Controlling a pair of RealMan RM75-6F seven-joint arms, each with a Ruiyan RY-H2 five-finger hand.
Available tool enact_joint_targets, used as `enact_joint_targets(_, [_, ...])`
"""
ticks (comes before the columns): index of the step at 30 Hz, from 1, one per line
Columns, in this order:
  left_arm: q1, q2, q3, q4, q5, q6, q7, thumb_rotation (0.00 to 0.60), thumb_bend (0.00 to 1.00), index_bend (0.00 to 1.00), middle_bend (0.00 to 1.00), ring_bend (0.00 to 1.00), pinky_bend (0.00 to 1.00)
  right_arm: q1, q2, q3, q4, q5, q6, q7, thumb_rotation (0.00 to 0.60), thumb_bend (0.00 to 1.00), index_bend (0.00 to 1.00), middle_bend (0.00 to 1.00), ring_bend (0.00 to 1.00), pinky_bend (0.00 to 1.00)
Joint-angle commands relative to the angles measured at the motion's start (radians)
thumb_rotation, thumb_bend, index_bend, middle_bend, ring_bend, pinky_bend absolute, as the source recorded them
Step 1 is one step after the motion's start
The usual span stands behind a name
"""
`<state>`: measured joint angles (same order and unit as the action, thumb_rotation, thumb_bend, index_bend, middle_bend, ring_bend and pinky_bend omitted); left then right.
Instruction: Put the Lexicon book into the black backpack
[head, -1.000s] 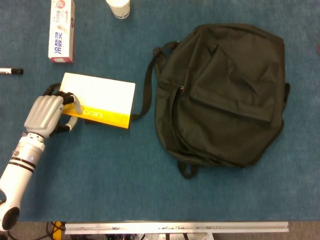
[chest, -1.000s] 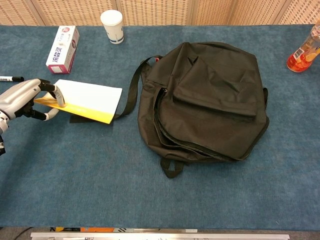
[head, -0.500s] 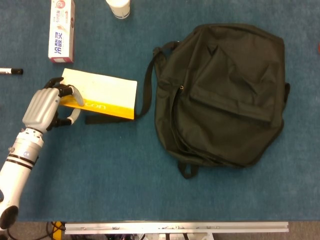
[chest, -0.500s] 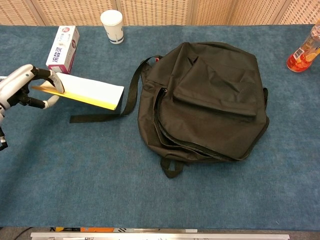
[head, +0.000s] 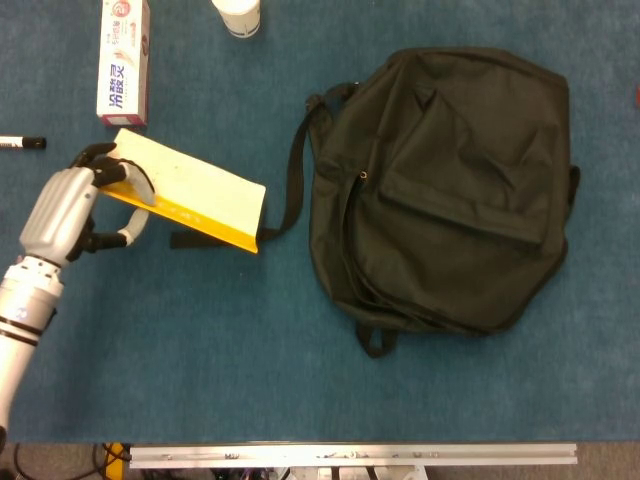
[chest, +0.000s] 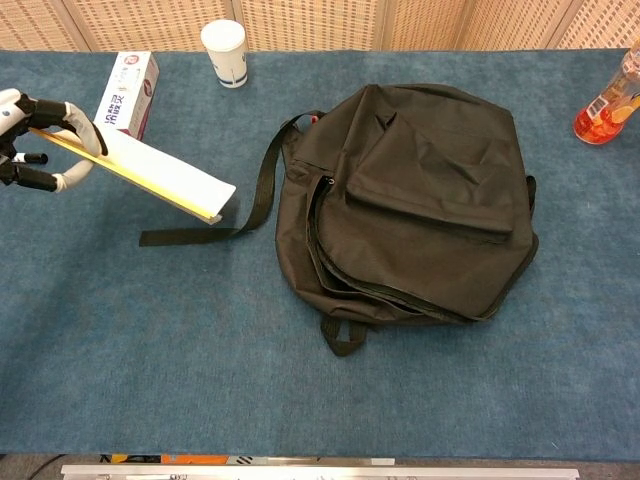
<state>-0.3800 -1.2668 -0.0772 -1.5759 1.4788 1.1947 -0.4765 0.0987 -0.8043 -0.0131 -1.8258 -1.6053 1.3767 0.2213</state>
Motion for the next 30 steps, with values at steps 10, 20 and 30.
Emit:
enact_joint_targets(10, [0.041, 0.072, 0.007, -0.051, -0.001, 0.045, -0.117, 0.600, 0.39, 0.67, 0.49, 0.38, 0.16, 0.071, 0.015, 0.008, -0.074, -0.023, -0.090, -0.069, 0.600, 0.23, 0.40, 0.42, 0.29, 0.50])
enact_joint_targets(20, [0.093, 0.129, 0.029, -0.089, 0.034, 0.118, -0.143, 0.600, 0.39, 0.67, 0.49, 0.38, 0.17, 0.150, -0.012, 0.002, -0.154, -0.049, -0.219, -0.191, 0.600, 0.22, 0.40, 0.41, 0.29, 0.50])
enact_joint_targets(30, [0.137, 0.161, 0.072, -0.119, 0.084, 0.168, -0.130, 0.600, 0.39, 0.67, 0.49, 0.38, 0.17, 0.245, -0.153, -0.006, -0.215, -0.013, -0.402, -0.398, 0.600, 0.03, 0.40, 0.39, 0.29, 0.50])
